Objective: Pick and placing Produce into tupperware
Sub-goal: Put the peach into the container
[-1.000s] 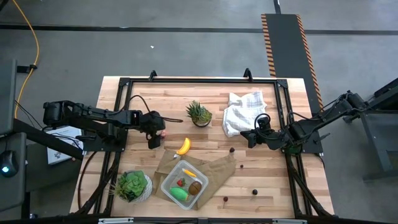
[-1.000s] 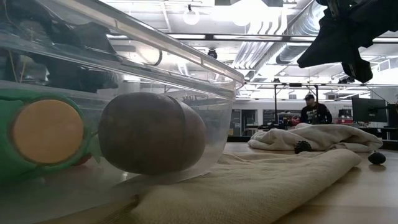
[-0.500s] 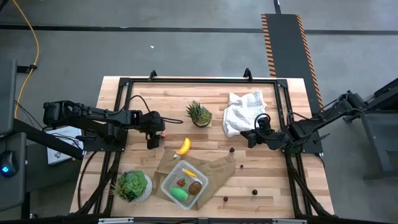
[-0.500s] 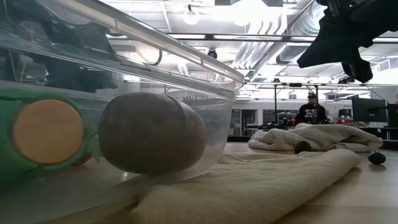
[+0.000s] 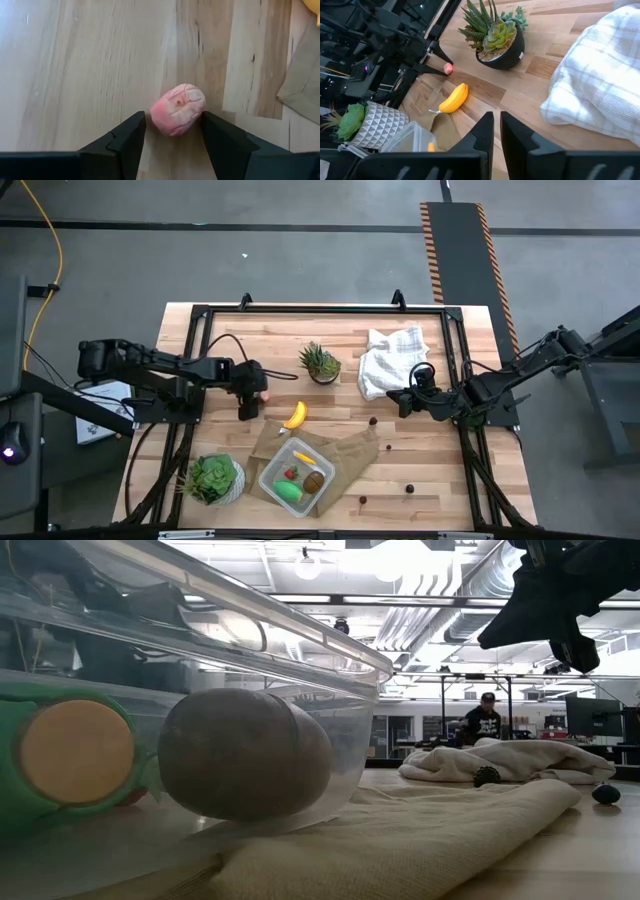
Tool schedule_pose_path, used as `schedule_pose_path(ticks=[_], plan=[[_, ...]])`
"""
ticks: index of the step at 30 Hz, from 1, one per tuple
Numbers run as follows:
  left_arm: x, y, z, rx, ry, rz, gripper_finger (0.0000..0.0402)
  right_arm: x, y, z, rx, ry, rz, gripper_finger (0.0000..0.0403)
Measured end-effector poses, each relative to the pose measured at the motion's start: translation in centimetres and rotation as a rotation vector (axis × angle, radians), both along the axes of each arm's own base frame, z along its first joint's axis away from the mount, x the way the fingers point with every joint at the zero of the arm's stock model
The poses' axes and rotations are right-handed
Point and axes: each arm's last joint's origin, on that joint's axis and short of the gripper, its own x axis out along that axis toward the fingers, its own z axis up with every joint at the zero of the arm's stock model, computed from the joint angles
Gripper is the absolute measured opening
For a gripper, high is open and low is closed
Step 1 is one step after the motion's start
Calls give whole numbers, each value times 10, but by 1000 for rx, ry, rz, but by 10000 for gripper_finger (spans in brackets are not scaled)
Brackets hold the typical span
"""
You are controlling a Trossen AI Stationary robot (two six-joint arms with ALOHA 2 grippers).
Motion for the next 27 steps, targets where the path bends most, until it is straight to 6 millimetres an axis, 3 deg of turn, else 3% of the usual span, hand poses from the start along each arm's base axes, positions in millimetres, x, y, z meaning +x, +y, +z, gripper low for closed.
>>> schedule_pose_path(ticks=[7,27], plan=[[11,3,11,26,-37,-14,188,0,0,0,0,0,0,21],[8,2,9,5,-8,-6,186,0,0,0,-8,7,3,21]])
